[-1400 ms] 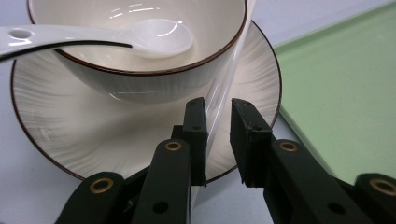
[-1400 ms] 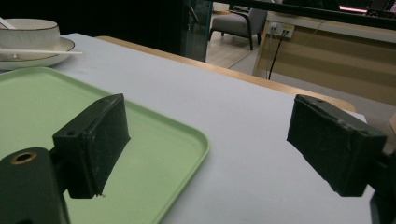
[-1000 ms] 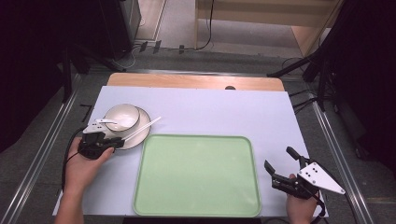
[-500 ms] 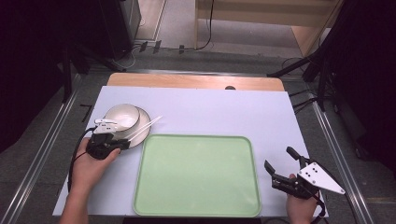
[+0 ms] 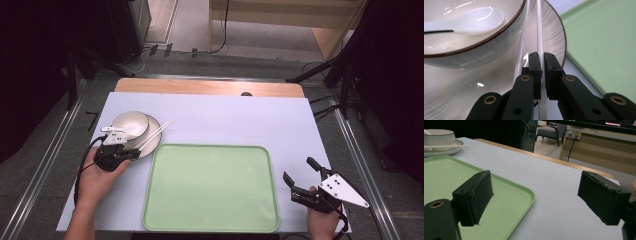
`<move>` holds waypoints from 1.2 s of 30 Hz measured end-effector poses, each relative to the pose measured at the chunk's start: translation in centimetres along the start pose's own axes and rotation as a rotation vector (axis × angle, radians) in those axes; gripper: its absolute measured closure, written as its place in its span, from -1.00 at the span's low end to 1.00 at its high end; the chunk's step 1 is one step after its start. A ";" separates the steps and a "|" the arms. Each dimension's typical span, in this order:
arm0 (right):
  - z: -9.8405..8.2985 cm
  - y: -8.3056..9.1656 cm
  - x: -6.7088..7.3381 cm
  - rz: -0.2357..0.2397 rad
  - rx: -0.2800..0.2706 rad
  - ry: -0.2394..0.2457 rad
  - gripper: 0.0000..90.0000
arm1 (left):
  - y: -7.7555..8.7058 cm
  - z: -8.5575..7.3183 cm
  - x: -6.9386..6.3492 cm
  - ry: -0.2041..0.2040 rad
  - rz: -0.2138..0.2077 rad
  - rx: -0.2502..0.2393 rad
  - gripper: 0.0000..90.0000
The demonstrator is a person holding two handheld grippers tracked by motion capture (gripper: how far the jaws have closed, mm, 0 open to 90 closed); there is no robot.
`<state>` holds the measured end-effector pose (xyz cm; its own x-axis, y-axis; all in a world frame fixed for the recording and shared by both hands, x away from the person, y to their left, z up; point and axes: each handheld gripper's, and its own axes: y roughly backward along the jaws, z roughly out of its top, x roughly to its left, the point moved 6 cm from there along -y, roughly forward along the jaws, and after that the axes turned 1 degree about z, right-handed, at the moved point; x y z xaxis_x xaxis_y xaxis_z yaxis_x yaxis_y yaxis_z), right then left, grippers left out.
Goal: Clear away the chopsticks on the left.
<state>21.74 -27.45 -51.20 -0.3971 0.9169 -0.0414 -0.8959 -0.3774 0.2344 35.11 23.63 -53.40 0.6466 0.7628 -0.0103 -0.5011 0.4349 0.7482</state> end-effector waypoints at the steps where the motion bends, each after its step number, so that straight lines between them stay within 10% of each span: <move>1: 0.0 0.0 0.0 -0.001 0.001 -0.001 -0.71 | 0.3 0.3 -0.3 -0.001 -0.007 -0.009 0.90; 10: 0.0 0.0 -0.1 -0.002 0.000 0.000 -0.71 | 0.8 1.5 -4.9 -0.048 -0.052 -0.009 0.90; 20: 0.1 0.0 -0.1 -0.005 -0.002 0.002 -0.71 | 0.2 0.0 -10.6 -0.010 -0.128 0.005 0.90; 36: 0.0 -0.2 0.0 0.001 0.001 0.001 -0.71 | -2.3 -1.6 -13.1 0.024 -0.147 0.066 0.89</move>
<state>21.91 -27.42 -51.21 -0.3978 0.9165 -0.0418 -0.8954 -0.3779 0.2356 26.82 13.40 -56.06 0.6958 0.7049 -0.1381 -0.3631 0.5110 0.7792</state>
